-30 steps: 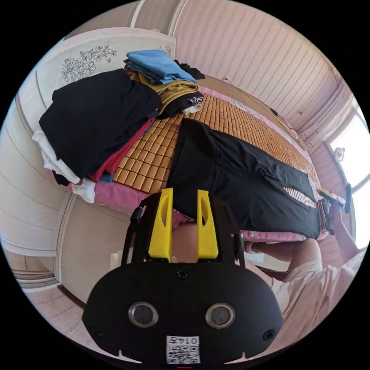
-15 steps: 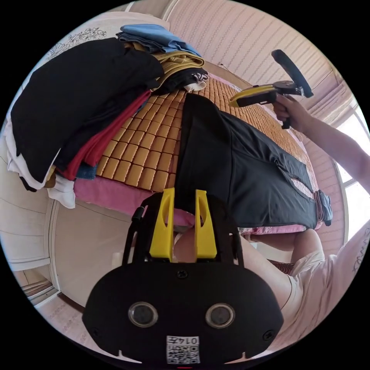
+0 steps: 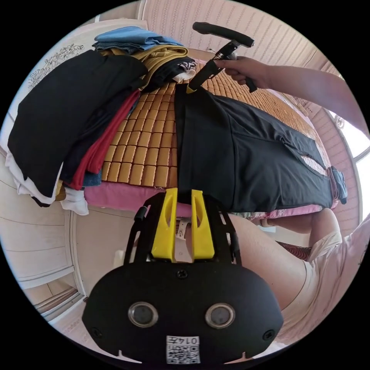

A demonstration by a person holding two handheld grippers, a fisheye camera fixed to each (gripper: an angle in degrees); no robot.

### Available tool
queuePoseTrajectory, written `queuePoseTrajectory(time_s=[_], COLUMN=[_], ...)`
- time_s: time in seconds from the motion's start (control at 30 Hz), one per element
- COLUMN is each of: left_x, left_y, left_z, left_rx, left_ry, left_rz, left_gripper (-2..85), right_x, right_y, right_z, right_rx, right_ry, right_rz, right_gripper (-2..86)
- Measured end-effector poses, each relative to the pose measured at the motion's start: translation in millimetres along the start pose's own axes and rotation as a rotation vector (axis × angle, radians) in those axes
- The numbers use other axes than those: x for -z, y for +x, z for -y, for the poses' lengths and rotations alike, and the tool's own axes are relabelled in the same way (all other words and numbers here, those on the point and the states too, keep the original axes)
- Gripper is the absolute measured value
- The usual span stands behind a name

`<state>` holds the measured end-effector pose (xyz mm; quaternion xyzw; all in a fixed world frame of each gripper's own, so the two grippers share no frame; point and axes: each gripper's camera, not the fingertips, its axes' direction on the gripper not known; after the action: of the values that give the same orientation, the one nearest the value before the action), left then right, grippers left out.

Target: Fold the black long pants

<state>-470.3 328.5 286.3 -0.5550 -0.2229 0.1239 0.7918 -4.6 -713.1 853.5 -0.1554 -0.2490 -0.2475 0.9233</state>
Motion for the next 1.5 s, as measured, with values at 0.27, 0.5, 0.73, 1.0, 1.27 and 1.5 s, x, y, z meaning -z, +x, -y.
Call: queuePoseTrajectory(time_s=[0.27,0.5,0.73,1.0,1.27,1.5], left_x=[14,5,-1,-20,-1,-26], left_y=[-33,-69,-94,-131,-157,-169], left_z=[-18,-32,-42,-41,-69,-70], left_rx=[0.061,0.127,0.186,0.26,0.431,0.603], left_ry=[0.124,0.129,0.152,0.078,0.197,0.165], left_rz=[-0.022,-0.038,-0.076,-0.07,-0.233,-0.333], left_gripper=[-0.9,-1.0,-1.0,1.0,9.5,12.0], right_x=[23,18,-11,-13,98,127], right_y=[39,63,16,-13,-43,-76], right_z=[0,-19,-18,-51,-292,-589], right_rx=[-0.148,-0.272,-0.147,-0.099,-0.13,-0.532], right_ry=[0.126,0.28,0.057,0.077,0.576,0.536], right_rz=[0.303,0.479,0.144,-0.007,-0.255,-0.617], right_gripper=[1.4,6.6,4.8,-0.5,-1.0,-0.9])
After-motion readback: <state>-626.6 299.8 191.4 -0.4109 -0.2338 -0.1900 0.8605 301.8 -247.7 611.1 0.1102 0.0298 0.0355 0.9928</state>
